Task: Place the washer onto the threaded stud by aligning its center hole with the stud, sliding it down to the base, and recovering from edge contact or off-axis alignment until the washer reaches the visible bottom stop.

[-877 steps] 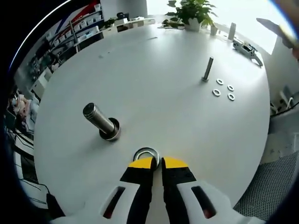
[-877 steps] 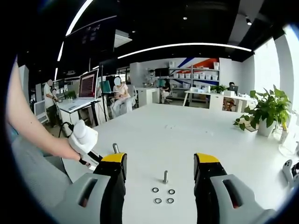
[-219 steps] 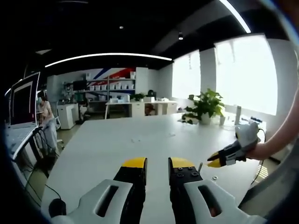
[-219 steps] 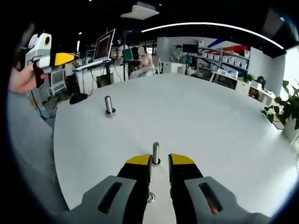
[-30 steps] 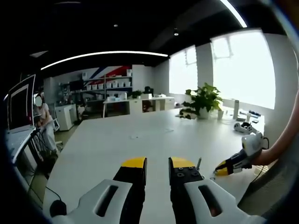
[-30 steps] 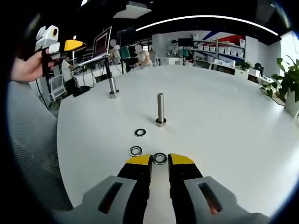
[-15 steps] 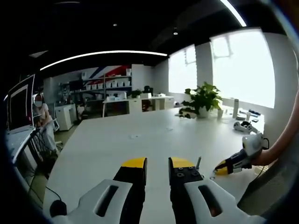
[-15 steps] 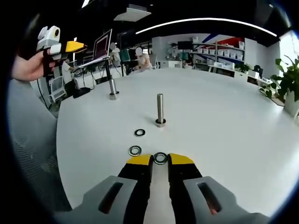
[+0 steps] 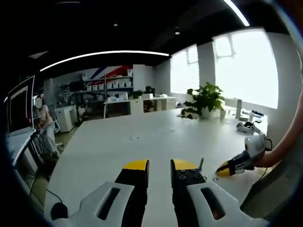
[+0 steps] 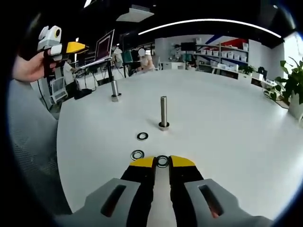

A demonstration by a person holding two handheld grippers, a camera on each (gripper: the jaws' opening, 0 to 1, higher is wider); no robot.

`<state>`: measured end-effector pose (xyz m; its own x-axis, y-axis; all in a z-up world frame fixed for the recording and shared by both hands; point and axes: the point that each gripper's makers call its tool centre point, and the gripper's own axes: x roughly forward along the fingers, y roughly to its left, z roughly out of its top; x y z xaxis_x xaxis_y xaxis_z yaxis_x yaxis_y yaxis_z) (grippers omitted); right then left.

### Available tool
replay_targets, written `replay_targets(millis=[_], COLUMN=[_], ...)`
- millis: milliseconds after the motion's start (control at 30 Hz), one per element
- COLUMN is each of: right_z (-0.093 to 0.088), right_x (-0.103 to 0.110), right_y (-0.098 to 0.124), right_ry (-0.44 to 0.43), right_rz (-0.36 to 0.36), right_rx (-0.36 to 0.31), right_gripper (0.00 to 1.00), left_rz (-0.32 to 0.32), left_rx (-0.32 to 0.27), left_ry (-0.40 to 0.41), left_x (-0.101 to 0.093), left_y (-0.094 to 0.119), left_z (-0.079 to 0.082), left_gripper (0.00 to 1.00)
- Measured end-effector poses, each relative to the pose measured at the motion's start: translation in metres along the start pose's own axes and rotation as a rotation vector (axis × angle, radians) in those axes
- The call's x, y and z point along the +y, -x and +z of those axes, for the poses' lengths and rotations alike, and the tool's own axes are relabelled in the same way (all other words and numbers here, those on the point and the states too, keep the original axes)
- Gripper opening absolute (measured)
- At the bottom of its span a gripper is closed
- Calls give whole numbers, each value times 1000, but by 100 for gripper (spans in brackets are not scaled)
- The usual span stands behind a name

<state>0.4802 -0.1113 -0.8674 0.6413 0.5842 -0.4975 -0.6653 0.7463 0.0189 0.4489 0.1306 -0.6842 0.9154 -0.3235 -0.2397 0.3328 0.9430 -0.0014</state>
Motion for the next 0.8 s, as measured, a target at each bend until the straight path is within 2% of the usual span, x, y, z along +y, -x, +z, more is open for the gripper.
replay_targets(millis=[800], right_z=[5], right_x=[-3], right_y=[4], right_ry=[3], right_rz=[-15], right_rx=[7], right_gripper=[13], left_rz=[-3], left_rx=[2], left_ry=[0], left_x=[0], left_y=[-1], left_z=[-1], left_gripper=[16])
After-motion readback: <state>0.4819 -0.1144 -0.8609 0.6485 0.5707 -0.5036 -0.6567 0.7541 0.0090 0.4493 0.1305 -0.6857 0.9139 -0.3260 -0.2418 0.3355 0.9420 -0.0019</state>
